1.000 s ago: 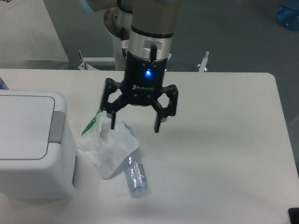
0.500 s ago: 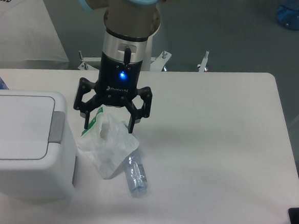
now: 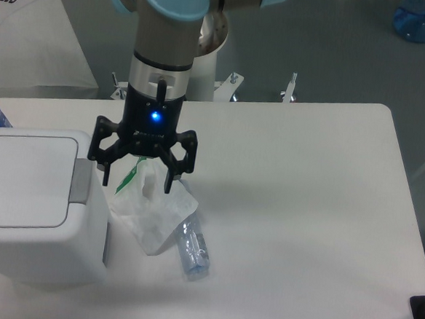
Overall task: Open the trash can
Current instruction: 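Lower the gripper onto the trash can lid edge and push it, then hold the gripper at the lid while the lid swings open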
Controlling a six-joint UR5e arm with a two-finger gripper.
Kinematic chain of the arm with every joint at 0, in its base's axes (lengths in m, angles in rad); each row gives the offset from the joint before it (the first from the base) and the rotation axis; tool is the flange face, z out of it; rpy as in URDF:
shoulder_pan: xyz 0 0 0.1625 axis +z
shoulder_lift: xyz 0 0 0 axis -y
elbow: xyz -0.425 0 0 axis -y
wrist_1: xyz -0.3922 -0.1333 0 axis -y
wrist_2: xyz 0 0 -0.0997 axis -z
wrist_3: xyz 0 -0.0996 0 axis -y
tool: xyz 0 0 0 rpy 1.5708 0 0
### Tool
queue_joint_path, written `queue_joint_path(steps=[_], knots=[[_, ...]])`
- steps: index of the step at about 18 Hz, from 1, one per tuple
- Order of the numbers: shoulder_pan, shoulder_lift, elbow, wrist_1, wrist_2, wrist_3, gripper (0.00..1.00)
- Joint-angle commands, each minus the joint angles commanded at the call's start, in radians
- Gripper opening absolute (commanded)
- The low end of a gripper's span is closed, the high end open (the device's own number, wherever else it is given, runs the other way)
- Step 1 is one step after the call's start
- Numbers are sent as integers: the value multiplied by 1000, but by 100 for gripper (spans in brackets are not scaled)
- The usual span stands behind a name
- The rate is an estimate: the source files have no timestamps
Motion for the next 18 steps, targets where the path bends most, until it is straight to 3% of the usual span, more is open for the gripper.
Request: queue_joint_path(steps=[18], knots=[[-20, -12, -6, 0, 2, -2, 100]])
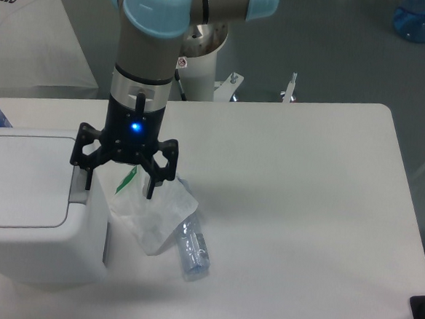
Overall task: Open the trash can
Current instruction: 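Hold the gripper at the lid while the lid swings open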
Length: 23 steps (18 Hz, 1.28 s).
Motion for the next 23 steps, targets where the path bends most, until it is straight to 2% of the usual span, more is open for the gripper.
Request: queue_joint_path(steps=[23], knots=[[-8, -6, -9, 14, 2, 0, 100]])
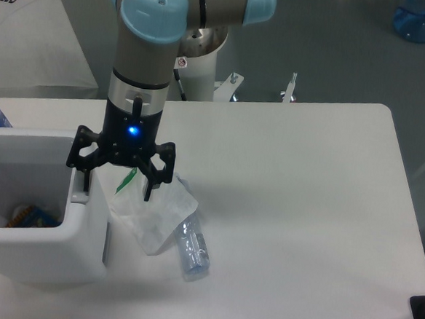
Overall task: Open the trash can
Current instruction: 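Hold the gripper at the lid while the lid swings open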
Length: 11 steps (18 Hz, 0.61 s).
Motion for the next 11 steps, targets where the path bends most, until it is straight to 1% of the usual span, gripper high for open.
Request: queue_joint_path(steps=[2, 4, 8, 10, 11], knots=[[0, 0, 8, 0, 0, 2, 100], [2, 3, 31, 2, 0, 6, 100], [26, -2, 122, 21, 12, 26, 100], [52, -3, 143, 23, 52, 63, 100], [55, 0, 147, 18, 116, 130, 100]])
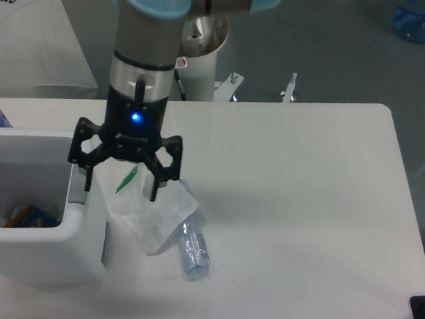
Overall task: Open the trash can
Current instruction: 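Hold the gripper at the lid while the lid swings open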
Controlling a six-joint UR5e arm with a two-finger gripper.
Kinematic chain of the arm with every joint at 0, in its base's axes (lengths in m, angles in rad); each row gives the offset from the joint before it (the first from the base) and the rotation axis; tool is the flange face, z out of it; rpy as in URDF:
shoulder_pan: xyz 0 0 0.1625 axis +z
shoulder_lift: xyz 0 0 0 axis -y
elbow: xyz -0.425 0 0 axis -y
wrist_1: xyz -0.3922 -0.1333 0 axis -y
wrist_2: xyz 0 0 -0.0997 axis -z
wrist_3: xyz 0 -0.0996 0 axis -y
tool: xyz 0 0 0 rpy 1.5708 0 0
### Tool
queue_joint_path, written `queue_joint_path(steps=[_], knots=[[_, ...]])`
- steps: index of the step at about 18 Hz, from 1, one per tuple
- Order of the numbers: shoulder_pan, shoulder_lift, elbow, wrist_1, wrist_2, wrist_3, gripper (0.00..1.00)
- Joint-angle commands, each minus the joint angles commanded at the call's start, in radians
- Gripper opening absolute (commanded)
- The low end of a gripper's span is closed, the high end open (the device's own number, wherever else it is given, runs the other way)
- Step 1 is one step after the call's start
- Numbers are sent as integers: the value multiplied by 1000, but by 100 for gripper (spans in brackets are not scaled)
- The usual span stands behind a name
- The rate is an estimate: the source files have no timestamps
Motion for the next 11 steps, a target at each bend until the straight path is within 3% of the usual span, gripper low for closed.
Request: queue_joint_path(steps=[4, 7, 11], knots=[[24, 0, -9, -46, 151, 227, 100], [78, 11, -8, -136, 163, 381, 100], [153, 23, -11, -170, 163, 488, 100]])
